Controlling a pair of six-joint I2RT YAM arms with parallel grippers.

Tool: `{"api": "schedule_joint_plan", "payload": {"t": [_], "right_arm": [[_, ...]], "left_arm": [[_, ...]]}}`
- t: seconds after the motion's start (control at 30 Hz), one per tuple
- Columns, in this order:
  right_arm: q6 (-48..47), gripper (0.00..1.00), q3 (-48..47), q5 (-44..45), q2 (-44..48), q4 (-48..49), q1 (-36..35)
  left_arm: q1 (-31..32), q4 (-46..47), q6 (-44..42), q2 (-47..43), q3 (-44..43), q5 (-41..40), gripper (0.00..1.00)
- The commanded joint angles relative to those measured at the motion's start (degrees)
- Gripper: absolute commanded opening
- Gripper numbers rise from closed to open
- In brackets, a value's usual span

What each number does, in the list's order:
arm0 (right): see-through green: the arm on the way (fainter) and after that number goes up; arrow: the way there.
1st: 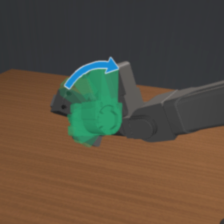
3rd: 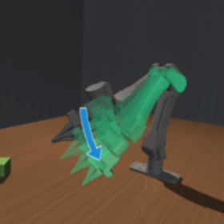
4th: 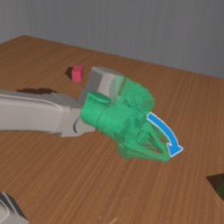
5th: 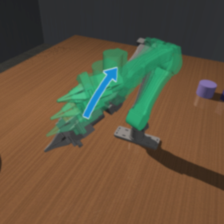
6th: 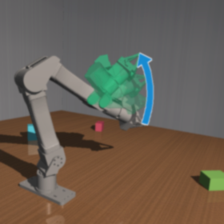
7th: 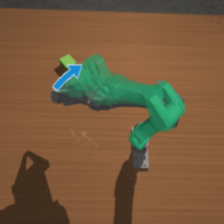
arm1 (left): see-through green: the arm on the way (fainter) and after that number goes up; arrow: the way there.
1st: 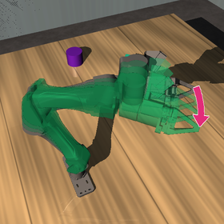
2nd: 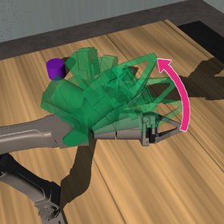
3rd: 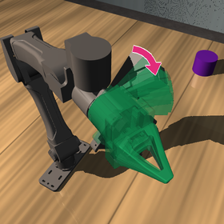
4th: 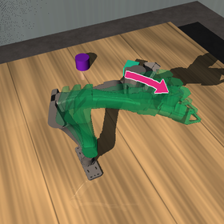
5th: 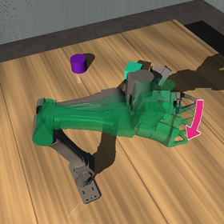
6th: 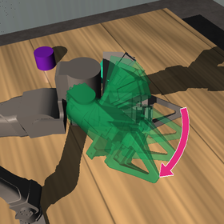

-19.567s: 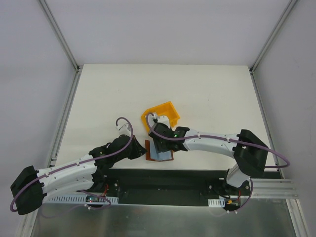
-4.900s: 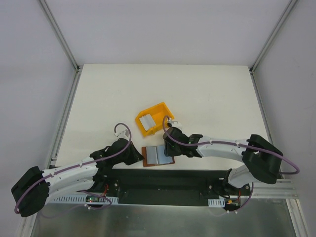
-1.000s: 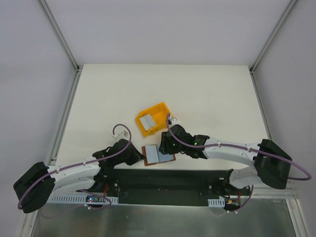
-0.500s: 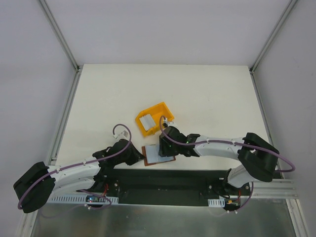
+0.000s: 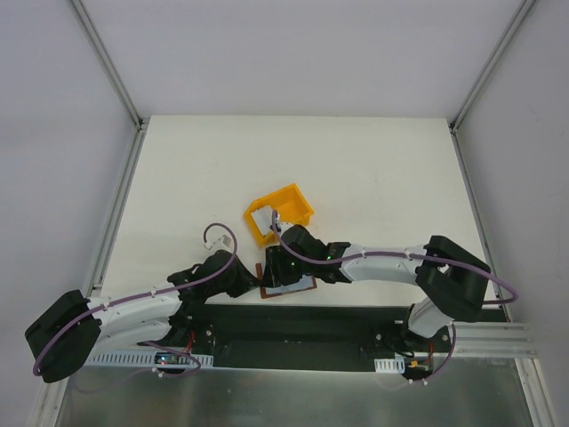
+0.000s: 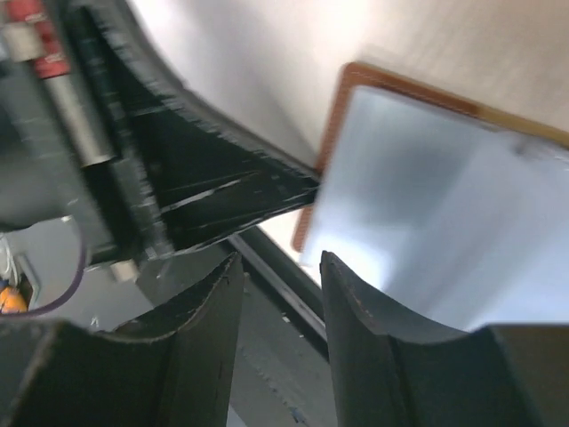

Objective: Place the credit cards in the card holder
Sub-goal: Turn over the card slot in the card holder.

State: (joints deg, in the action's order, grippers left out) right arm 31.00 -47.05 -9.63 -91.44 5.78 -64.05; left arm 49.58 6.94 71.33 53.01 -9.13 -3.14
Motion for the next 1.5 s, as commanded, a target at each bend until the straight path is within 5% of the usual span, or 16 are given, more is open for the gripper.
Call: {"api": "schedule_joint_plan", "payload": {"t": [0.0,0.23,0.37,1.07,1.47], "right_arm": [[-4.37,0.43,-2.61,-2.42,5.65,2.75,-1.51],[-4.73,0.46,0.29,18.13,12.86,-12.0,-0.99],[-1.83,0.47,2.48,21.23,13.92,-15.8,0.86],[-1.38,0.45,-3.22,11.13,0.39,-13.08,0.07],[-4.98,0.45,-6.12,-4.16,0.29,1.25,-1.95]], "left_arm": [[0.52,-5.09,0.12,1.57,1.3,-2.22,0.0],[0.43,-5.09,0.48,1.3,1.57,-2.14,0.0],[0.43,-5.09,0.3,0.69,1.65,-2.22,0.0],[0.51,-5.01,-0.49,1.3,0.86,-1.96,0.0],[0.43,-5.01,1.53,1.04,2.27,-2.49,0.0]]}}
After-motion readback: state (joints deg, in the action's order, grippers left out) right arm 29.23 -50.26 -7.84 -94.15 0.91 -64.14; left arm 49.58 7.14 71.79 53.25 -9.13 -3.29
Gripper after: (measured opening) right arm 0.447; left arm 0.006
